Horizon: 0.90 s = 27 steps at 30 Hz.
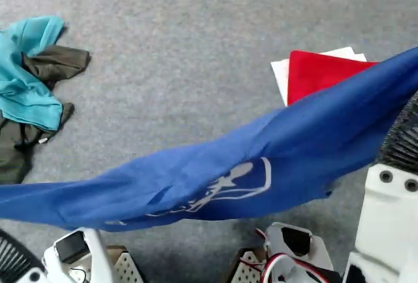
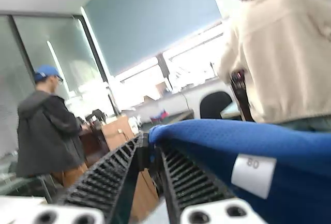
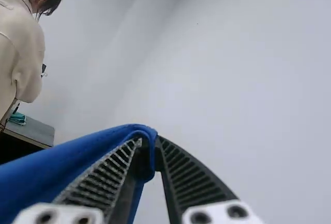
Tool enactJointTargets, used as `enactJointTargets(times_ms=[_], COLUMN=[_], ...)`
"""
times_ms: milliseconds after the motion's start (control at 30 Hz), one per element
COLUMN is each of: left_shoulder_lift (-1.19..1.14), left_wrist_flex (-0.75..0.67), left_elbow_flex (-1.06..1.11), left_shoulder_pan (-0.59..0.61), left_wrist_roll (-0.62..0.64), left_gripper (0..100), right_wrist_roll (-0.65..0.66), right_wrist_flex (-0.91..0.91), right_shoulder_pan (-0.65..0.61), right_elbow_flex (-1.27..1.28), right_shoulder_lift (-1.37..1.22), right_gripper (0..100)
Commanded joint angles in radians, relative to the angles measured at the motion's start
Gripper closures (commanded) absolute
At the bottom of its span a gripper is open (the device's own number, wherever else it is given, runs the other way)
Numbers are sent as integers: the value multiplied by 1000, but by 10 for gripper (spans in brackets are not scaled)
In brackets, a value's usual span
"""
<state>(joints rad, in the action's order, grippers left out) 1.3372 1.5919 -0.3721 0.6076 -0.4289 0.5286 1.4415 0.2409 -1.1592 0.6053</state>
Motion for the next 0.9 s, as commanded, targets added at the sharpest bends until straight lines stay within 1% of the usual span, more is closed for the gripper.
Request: enactJointTargets(times_ms=[0, 100, 167, 233, 300, 367, 433, 500, 567, 633, 667, 700, 733, 800, 867], left_shoulder_lift=[-34, -32, -38, -40, -40, -44, -69, -124, -222, -358, -437, -517, -601, -758, -887], left_wrist_flex=[54, 44, 5, -74, -183, -328, -506, -741, -1019, -1301, -1419, -1507, -1564, -1574, -1521], left_elbow_flex=[67, 216, 346, 510, 687, 849, 995, 1124, 1225, 1267, 1260, 1237, 1194, 1070, 946], left_shoulder_pan=[-1, -1, -18, -73, -168, -243, -251, -255, -252, -251, -251, -251, -251, -251, -252], left_wrist_roll=[14, 15, 15, 11, -61, -106, -107, -107, -107, -107, -107, -107, -106, -106, -94], left_gripper=[971, 971, 971, 971, 971, 971, 971, 971, 971, 971, 971, 971, 971, 971, 971], right_wrist_roll=[12, 12, 12, 14, 14, 12, 12, 6, 3, 2, -15, -38, -66, -127, -180], right_wrist_flex=[-23, -28, -44, -60, -61, -97, -166, -273, -393, -496, -542, -582, -615, -654, -651], right_shoulder_pan=[9, 3, -20, -77, -137, -219, -265, -301, -330, -361, -373, -382, -387, -393, -393], right_elbow_flex=[58, 156, 239, 317, 400, 498, 607, 702, 759, 762, 745, 719, 680, 576, 456], right_shoulder_lift=[-36, -58, -74, -96, -122, -168, -239, -331, -438, -555, -615, -671, -727, -837, -932], right_gripper=[984, 984, 984, 984, 984, 984, 984, 984, 984, 984, 985, 985, 985, 985, 985])
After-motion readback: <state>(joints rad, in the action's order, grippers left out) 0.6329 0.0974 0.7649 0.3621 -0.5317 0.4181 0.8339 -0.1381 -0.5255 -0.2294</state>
